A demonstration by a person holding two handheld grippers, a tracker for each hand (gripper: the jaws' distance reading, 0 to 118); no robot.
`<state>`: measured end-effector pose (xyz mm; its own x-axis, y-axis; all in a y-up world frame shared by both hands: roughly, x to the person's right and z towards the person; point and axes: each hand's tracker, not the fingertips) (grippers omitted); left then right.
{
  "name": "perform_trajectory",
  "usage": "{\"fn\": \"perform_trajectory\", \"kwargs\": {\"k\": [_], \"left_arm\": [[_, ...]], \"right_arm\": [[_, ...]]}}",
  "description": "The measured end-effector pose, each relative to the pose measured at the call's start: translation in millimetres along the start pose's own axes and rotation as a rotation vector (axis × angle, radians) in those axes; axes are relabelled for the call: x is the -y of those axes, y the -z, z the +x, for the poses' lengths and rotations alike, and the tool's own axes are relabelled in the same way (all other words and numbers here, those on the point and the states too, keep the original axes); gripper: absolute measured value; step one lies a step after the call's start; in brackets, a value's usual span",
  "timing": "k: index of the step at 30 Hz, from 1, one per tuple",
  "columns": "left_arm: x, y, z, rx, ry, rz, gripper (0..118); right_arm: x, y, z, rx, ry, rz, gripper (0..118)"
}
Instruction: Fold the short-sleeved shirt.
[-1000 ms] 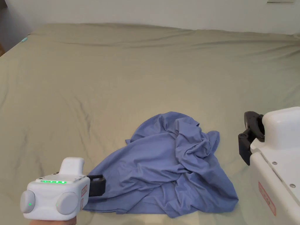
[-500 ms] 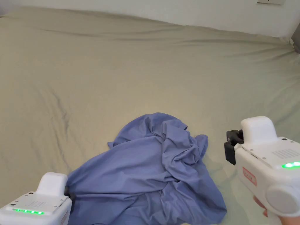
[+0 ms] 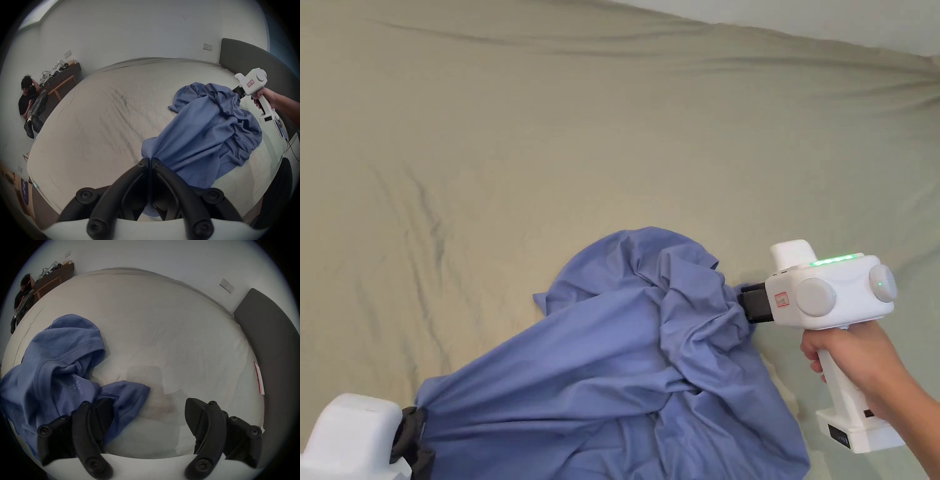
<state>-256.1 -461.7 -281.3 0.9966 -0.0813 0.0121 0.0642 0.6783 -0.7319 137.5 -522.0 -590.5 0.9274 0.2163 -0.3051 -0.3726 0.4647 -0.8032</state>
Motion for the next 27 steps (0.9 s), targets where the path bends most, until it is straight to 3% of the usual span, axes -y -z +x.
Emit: {"fn": "perform_trajectory", "kwargs": {"k": [3,4,5,6,8,9,10,11,17,24,27], "left_arm": [[3.6,3.2,0.2,0.003,-0.004,-0.015,0],[5.1,6.3,-1.0,0.006,-0.009,-0.021,0],[6.4,8.2,-1.0,0.005,-0.012,-0.025,0],[7.5,9.2,-0.8,0.004,-0.013,-0.029,0],[8.4,10.2,-2.0,0.005,-0.018,-0.028,0],[8.1,9.5,-3.4,0.007,-0.029,-0.026,0],[8.1,8.4,-6.0,0.017,-0.05,-0.022,0],[6.5,6.3,-9.5,0.029,-0.079,-0.016,0],[-22.2,-26.2,-23.9,0.049,-0.129,0.101,0],[-80.2,-86.4,-47.1,-0.023,-0.126,0.32,0],[-105.5,-114.4,-58.5,-0.073,-0.115,0.406,0]], "right_arm": [[-0.4,-3.1,-9.9,0.002,-0.048,0.046,86],[-0.3,-3.0,-13.4,-0.002,-0.086,0.056,69],[1.6,-4.2,-18.5,-0.008,-0.106,0.061,42],[3.0,-5.7,-20.3,-0.043,-0.114,0.072,7],[5.4,-11.3,-23.8,-0.202,-0.121,0.086,7],[7.7,-13.8,-33.8,-0.084,-0.163,0.1,7],[10.2,-15.9,-35.6,-0.04,-0.221,0.09,7],[12.4,-21.6,-32.8,-0.047,-0.216,0.1,7],[13.0,-107.5,17.8,-0.022,0.006,0.245,7],[26.0,-258.1,90.7,0.061,0.128,0.499,7],[35.4,-314.4,103.6,0.079,0.179,0.58,7]]}}
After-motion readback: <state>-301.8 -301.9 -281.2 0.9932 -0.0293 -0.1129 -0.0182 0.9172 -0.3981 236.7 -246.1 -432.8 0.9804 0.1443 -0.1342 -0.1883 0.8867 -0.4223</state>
